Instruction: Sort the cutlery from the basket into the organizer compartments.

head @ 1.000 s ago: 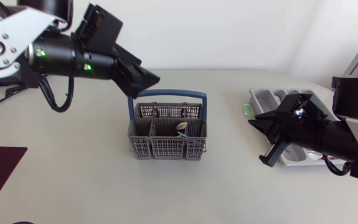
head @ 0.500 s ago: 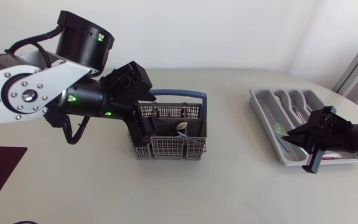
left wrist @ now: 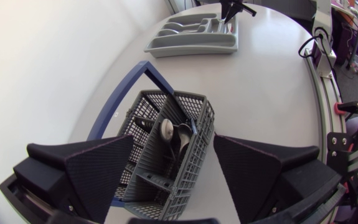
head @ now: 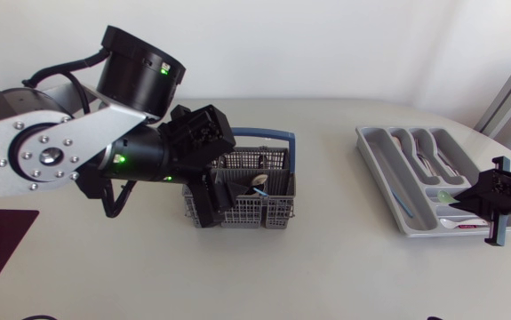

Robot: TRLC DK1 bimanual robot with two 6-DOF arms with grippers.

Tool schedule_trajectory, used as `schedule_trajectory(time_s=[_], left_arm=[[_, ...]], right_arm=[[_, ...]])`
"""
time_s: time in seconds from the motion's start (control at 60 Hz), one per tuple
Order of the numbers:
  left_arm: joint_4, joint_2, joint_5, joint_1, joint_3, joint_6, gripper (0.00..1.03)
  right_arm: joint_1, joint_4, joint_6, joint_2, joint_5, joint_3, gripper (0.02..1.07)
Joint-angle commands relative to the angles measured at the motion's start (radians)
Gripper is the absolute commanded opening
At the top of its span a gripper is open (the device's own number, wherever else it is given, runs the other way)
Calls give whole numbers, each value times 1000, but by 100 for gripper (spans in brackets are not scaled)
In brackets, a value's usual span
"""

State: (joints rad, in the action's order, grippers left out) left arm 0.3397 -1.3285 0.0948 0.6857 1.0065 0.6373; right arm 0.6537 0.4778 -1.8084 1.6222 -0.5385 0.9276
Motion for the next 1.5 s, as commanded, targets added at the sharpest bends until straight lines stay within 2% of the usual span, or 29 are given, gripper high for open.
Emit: schedule_trajectory(time_s=[0.0, 0.2, 0.5, 0.6, 0.7, 0.783, 0.867, 0.933, 1.083, 1.35, 1.483], left_arm=[[-2, -9, -20, 18, -34, 35, 89], [-1, -17, -41, 35, -42, 48, 89], [4, -38, -69, 67, -52, 76, 89], [18, -38, -69, 66, -52, 84, 89], [18, -43, -67, 61, -59, 88, 89], [16, -58, -60, 61, -59, 90, 88], [18, -74, -56, 61, -54, 90, 87], [16, -84, -44, 58, -48, 90, 87], [5, -117, -17, 43, -40, 85, 84], [-45, -170, 45, 32, -13, 56, 70], [-68, -196, 65, 32, 9, 42, 62]], right_arm=[[35, 18, -100, 68, 20, 42, 8], [66, -33, -206, 159, 101, 70, 8], [44, -150, -249, 202, 204, 30, 8], [41, -192, -252, 189, 210, 1, 31], [41, -214, -250, 177, 215, -16, 33], [43, -212, -243, 140, 213, -26, 53], [44, -208, -233, 107, 207, -29, 56], [49, -199, -212, 74, 190, -27, 64], [58, -111, -183, -31, 129, -44, 72], [52, -42, -72, -185, -5, -122, 72], [35, -36, -39, -237, -38, -194, 72]])
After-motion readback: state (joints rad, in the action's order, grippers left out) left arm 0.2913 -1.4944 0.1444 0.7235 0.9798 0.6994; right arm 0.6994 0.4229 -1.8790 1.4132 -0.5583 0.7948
